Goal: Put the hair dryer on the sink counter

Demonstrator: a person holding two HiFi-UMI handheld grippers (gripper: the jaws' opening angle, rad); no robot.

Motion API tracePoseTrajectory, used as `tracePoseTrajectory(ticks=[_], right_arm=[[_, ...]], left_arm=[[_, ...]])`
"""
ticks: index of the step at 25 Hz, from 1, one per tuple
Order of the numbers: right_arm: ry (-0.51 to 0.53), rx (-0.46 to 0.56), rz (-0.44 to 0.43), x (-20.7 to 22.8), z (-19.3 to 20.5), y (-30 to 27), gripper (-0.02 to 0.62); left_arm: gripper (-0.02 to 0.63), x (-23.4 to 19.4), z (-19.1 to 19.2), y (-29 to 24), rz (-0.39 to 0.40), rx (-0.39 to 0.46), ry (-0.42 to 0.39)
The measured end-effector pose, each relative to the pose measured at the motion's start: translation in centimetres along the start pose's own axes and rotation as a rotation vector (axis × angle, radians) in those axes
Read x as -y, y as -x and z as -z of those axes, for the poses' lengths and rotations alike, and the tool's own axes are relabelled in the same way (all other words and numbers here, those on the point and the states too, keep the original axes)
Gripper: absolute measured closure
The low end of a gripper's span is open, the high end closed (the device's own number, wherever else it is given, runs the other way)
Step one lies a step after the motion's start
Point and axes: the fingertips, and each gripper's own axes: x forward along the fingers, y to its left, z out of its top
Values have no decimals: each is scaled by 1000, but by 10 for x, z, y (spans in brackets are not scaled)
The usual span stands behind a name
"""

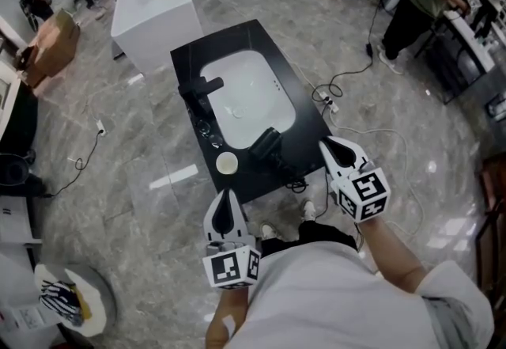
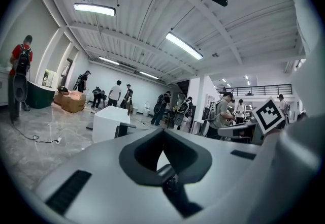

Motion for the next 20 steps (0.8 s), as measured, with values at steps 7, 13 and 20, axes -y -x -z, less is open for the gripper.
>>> tracePoseTrajectory(ticks=[7,13,20], right_arm=[[83,138,22,-2,-45,31,548],[94,292,-12,-7,-77,58,548],[127,388,-5,-7,-94,83,548]], left_arm=[[604,-2,-8,5,-2,21,-31],[604,-1,-19,13,-16,65,-61],[604,2,-30,21,-30,110,-92]])
